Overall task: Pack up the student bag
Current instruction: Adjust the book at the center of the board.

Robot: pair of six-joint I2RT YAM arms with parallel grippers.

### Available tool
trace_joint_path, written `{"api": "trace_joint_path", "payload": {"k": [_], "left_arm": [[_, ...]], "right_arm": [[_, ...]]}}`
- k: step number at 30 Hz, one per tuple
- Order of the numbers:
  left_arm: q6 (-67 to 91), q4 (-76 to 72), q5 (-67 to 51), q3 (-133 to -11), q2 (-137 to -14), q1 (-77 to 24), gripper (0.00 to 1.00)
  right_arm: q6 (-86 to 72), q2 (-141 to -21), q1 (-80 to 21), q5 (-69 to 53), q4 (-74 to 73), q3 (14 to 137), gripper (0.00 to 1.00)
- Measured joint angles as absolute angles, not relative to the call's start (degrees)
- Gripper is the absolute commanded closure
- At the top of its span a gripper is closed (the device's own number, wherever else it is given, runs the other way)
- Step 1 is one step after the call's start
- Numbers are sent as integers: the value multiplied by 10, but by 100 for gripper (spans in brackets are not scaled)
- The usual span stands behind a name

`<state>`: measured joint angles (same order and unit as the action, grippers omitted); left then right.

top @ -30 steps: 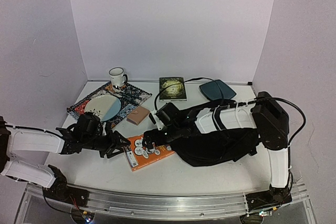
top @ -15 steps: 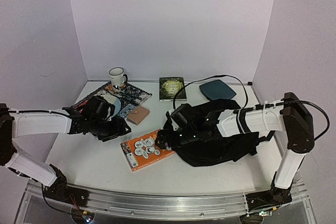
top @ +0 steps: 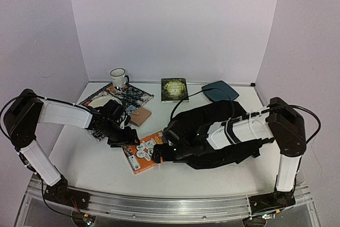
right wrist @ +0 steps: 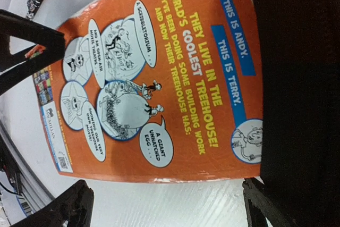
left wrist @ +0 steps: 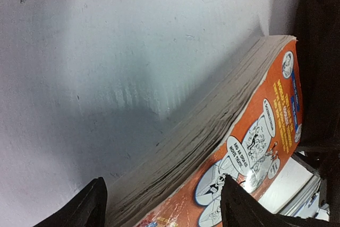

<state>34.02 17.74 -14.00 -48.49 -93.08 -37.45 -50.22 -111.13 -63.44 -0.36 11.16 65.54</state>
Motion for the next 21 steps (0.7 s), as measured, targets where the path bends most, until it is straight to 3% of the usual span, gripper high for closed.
{"api": "trace_joint_path", "payload": {"k": [15,21], "left_arm": [[434,92,-270,-354,-844,-412,31],[467,75,-255,-341,-808,-417,33]], "right_arm": [[-438,-1181,-605,10,104,748,2],[-430,-1167,-598,9,118,725,2]]}}
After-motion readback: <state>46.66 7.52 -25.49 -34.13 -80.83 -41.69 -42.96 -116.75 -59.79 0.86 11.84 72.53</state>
